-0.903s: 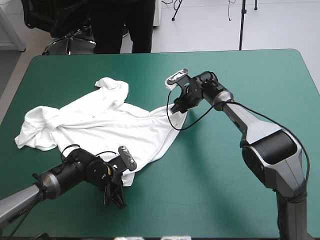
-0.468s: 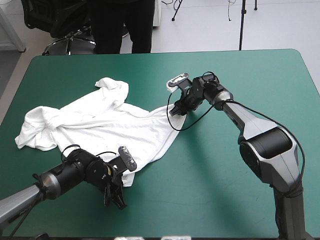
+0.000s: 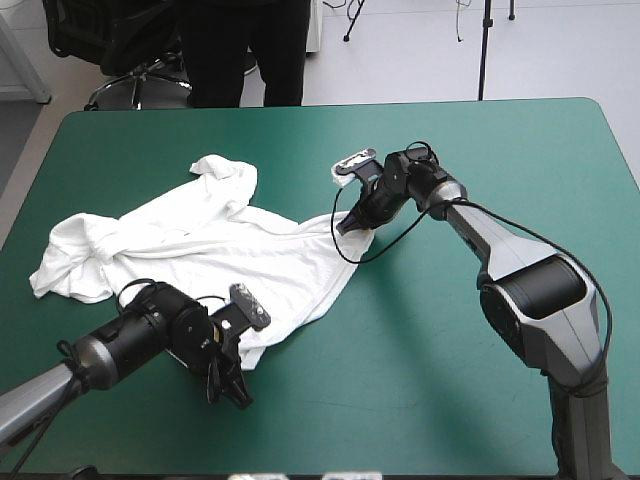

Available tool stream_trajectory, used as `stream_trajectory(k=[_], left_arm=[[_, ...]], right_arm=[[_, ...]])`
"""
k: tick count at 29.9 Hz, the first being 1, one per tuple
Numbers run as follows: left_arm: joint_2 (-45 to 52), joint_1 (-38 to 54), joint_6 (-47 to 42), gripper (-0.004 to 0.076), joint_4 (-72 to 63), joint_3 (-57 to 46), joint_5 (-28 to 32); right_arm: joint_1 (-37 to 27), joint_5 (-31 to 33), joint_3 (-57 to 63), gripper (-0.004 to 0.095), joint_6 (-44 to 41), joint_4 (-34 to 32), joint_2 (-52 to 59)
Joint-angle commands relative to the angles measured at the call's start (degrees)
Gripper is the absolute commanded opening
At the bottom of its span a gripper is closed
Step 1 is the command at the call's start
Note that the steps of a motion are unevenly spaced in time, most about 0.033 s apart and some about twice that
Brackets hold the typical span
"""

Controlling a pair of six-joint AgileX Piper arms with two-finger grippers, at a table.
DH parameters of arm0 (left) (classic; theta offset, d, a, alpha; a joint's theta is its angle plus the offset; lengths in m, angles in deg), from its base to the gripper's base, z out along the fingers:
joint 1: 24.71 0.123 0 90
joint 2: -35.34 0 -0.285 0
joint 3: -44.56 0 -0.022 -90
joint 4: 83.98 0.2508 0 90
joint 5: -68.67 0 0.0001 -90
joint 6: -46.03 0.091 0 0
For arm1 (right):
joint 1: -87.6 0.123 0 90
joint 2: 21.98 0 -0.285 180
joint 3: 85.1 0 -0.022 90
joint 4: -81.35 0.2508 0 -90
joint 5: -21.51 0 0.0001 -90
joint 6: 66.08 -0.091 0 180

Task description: Fold the cloth

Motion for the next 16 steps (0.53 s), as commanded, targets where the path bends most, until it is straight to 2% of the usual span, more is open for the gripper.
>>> stream_trajectory(k=[1, 6, 16], left_arm=[[4.79, -0.38, -6.26, -0.0009, 4.75, 8.51, -2.94], [7.92, -0.38, -9.9, -0.0009, 7.55, 21.86, -6.4], [8.47, -0.38, -9.2, -0.0009, 8.46, 53.3, -12.76]], right_arm=[[-0.29, 1.19, -1.5, -0.0017, 0.05, -1.11, 9.04], [-0.29, 3.02, -1.5, -0.0017, -1.73, -3.61, 18.3], [-0.29, 2.64, -3.18, -0.0017, -7.23, -8.62, 37.14]])
